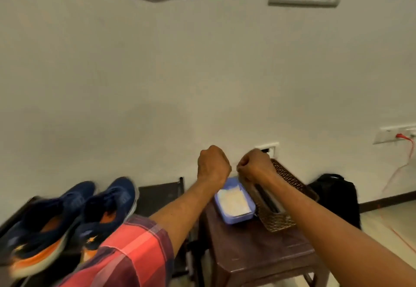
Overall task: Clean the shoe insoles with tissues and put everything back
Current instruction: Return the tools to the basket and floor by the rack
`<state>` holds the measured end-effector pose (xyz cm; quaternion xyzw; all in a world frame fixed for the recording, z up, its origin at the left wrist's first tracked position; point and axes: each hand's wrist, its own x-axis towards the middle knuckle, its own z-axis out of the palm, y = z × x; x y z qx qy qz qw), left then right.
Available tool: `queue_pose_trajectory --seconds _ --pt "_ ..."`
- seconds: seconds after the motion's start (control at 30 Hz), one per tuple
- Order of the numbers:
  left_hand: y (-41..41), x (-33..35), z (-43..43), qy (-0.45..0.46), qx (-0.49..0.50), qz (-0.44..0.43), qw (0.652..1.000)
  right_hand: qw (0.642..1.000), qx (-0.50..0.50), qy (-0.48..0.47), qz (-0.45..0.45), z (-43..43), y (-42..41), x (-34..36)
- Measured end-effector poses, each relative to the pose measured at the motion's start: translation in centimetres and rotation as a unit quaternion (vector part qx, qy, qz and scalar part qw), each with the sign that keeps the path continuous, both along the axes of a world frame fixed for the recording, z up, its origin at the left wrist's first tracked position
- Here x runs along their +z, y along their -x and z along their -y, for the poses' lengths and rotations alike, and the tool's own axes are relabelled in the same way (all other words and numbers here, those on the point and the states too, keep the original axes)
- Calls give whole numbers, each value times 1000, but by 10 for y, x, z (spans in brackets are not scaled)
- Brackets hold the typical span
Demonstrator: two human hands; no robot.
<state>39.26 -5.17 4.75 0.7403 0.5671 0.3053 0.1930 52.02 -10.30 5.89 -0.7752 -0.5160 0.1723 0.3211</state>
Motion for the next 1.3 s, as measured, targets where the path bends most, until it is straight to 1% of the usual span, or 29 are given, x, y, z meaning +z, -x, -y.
queue_pose_trajectory --seconds 0.1,0.17,0.33,0.4,0.5,0.6,0.7,0.77,0.83,0.93,1.03,1.07,1.17,1.23,1.3 --pt "79 16 15 -16 42 -5 999 997 55 -3 -61 5 77 16" --pt "139 22 30 -24 73 -22 997 993 93 0 -77 13 133 20" --pt "273 21 71 -41 155 -68 985 985 167 8 -43 32 253 5" --pt "318 6 89 -40 172 -82 981 980 196 16 -38 42 292 -10" --pt "364 -28 112 -12 198 -75 977 974 213 49 -51 55 335 -41" --pt "394 -94 130 23 208 -85 974 968 220 94 -73 66 366 -103" --pt "412 -189 139 121 201 -101 967 960 211 164 -82 69 387 -199" --pt "421 -260 143 194 198 -83 957 951 192 229 -83 70 395 -266" --pt "424 -336 146 269 190 -75 941 935 173 298 -85 69 400 -340" --pt "425 -435 153 348 203 -77 912 912 129 383 -78 73 398 -445" --pt "425 -531 165 423 218 -77 876 882 125 453 -31 85 394 -547" --pt "426 -555 169 435 213 -81 871 878 121 462 -19 91 393 -573" --pt "431 -609 174 446 226 -90 861 876 93 472 14 109 398 -618" --pt "433 -632 171 438 247 -101 859 871 89 483 38 114 401 -637" --pt "435 -649 168 425 260 -95 862 872 88 477 60 120 406 -648"
